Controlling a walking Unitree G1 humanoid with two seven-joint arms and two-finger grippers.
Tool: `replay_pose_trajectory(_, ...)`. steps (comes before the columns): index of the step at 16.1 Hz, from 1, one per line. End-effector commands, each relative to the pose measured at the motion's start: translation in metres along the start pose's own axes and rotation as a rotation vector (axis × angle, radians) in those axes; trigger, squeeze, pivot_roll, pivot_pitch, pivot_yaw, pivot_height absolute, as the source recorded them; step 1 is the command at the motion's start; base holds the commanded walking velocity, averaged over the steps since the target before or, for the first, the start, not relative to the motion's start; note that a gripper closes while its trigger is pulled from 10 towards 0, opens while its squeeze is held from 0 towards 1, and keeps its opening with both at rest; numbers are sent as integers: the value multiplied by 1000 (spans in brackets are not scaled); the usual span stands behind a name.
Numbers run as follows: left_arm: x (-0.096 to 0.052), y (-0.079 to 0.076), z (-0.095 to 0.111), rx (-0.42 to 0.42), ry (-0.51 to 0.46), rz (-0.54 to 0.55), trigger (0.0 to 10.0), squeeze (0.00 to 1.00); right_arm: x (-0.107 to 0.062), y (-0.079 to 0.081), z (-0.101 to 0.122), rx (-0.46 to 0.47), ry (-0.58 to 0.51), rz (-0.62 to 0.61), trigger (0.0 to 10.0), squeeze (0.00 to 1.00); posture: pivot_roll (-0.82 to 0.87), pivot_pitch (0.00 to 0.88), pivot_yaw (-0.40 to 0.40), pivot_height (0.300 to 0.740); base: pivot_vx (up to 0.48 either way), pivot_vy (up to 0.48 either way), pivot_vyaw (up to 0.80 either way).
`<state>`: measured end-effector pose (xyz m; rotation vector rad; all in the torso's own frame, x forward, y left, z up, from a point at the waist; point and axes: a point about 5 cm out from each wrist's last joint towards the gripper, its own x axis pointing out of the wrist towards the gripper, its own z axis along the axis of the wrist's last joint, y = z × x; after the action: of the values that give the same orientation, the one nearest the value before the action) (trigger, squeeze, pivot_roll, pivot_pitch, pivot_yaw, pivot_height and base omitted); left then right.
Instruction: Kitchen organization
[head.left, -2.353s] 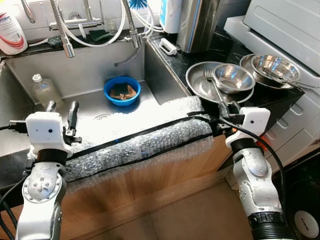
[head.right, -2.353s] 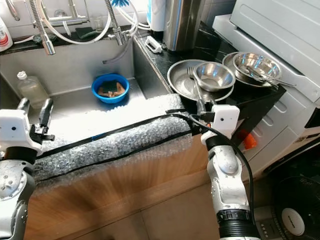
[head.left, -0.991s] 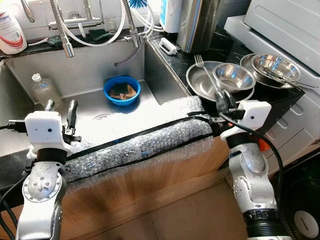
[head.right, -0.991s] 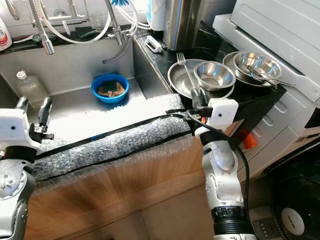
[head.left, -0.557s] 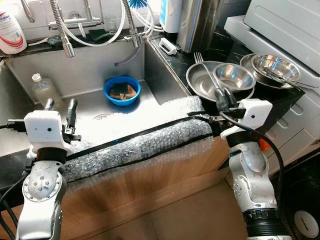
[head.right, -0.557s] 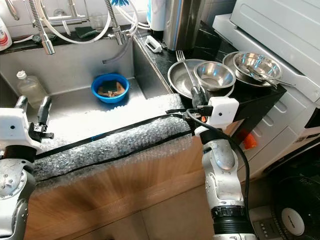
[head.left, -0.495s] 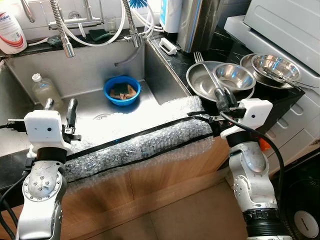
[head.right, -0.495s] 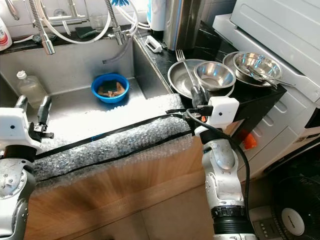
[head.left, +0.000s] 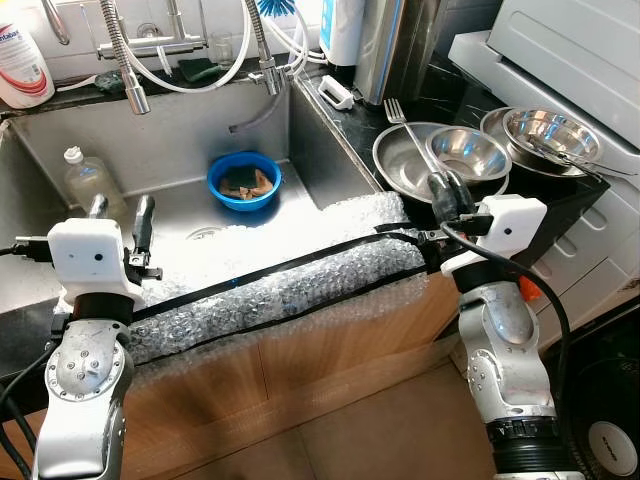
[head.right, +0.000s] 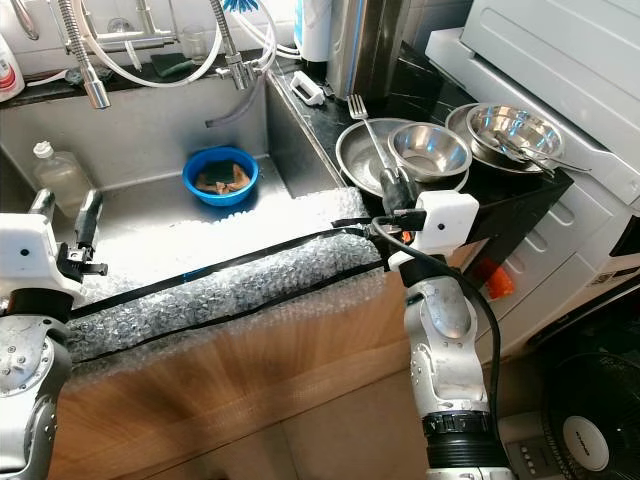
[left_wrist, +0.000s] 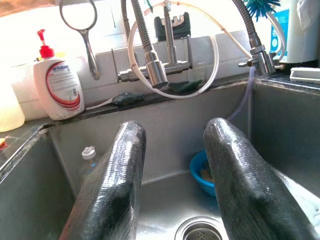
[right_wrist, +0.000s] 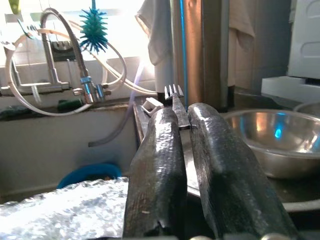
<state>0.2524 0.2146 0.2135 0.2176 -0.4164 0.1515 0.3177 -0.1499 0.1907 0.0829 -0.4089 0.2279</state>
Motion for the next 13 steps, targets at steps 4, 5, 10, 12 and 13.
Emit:
replay_pose_trajectory(4, 3, 1, 2, 3, -15, 15, 10000, 0, 6, 5, 15, 9, -64, 36, 10000, 0, 68, 133, -74, 740, 0, 0, 0)
replay_pose_trajectory(5, 3, 0, 3, -1, -16, 16, 10000, 0, 7, 6, 17, 21, -72, 43, 10000, 0, 69, 133, -74, 740, 0, 0, 0)
replay_pose_trajectory(10, 9, -3, 8, -64, -26, 9, 10000, 0, 10, 15, 28, 187, -112, 100, 10000, 0, 68, 131, -75, 740, 0, 0, 0)
replay_pose_trajectory(12, 13, -3, 12, -116, -29, 8, 10000, 0, 10, 18, 32, 302, -126, 125, 10000, 0, 71, 132, -75, 740, 0, 0, 0)
replay_pose_trajectory(13, 15, -5, 15, -167, -30, -3, 10000, 0, 9, 21, 34, 367, -128, 158, 10000, 0, 71, 131, -75, 740, 0, 0, 0)
